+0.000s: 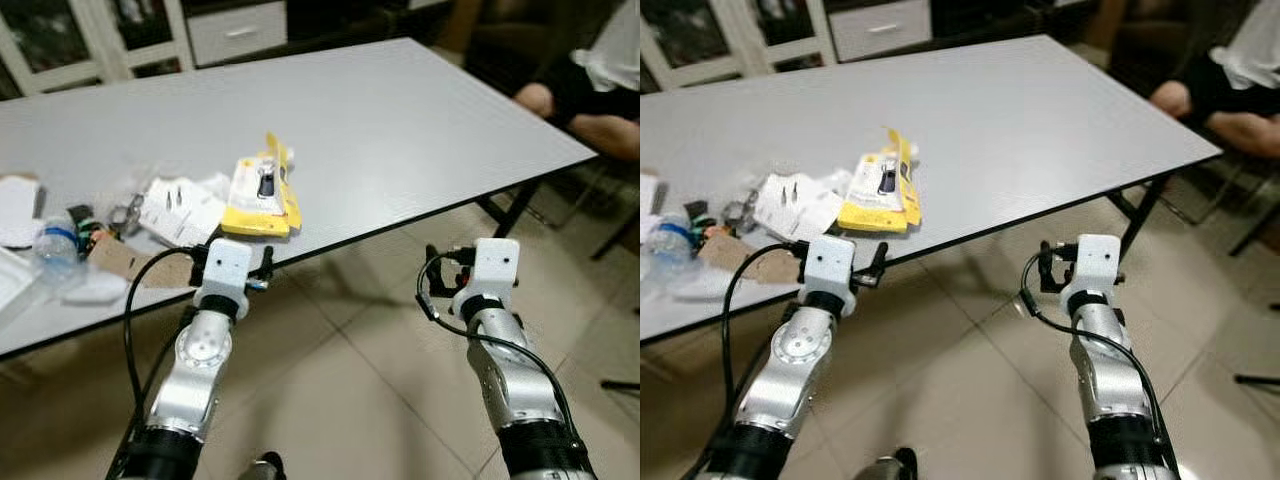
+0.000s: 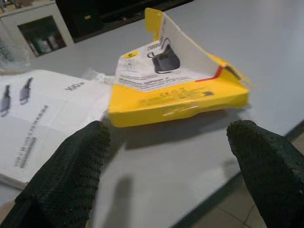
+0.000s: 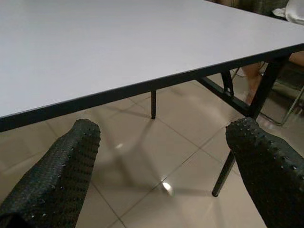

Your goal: Picking trash to rubbish bin

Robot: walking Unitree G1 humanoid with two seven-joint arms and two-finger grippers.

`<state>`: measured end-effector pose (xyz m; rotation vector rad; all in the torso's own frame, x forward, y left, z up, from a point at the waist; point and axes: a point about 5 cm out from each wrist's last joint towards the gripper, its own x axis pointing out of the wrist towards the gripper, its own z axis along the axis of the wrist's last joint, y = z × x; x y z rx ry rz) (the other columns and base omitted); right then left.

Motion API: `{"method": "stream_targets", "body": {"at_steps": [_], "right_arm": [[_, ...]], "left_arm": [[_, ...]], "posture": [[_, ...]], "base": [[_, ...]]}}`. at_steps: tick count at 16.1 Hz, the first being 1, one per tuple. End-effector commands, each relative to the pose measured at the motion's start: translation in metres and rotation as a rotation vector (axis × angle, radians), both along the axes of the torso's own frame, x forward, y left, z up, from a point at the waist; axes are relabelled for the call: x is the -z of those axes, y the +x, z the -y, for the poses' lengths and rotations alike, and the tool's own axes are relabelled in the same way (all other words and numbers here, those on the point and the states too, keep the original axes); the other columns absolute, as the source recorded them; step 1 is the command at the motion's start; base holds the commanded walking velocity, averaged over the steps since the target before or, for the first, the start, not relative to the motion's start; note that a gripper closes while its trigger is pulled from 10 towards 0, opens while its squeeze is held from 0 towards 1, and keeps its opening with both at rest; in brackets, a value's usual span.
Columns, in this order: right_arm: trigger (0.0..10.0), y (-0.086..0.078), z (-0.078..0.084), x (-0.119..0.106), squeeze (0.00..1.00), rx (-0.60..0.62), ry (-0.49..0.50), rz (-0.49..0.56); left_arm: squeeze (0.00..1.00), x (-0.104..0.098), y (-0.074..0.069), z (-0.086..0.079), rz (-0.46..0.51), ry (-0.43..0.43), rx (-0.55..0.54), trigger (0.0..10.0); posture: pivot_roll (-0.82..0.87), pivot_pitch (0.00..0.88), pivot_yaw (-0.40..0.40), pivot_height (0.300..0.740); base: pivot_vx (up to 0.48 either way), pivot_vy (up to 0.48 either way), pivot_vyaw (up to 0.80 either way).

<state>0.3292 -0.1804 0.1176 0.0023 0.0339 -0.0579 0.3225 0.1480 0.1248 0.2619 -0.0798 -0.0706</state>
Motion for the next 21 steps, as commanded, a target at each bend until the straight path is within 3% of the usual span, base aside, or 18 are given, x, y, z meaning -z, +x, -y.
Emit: {"method": "stream_targets", "body": {"at_steps": [1, 21], "right_arm": [[10.0, -0.0018, 0.0011, 0.0035, 0.00, 0.003, 0.003, -0.018], [10.0, -0.0024, -0.0019, 0.0045, 0.00, -0.006, -0.008, -0.018]], "left_arm": [[0.00, 0.0002, -0.0007, 0.0004, -0.004, -0.004, 0.004, 10.0], [0.00, 0.0002, -0.0007, 0.0042, -0.006, -0.007, 0.018, 10.0]], "posture": [[-0.02, 0.167, 0.003, 0.740], [-0.02, 0.164, 0.010, 0.740]], "base": [[0.000, 0.000, 0.00], [0.000, 0.000, 0.00]]}}
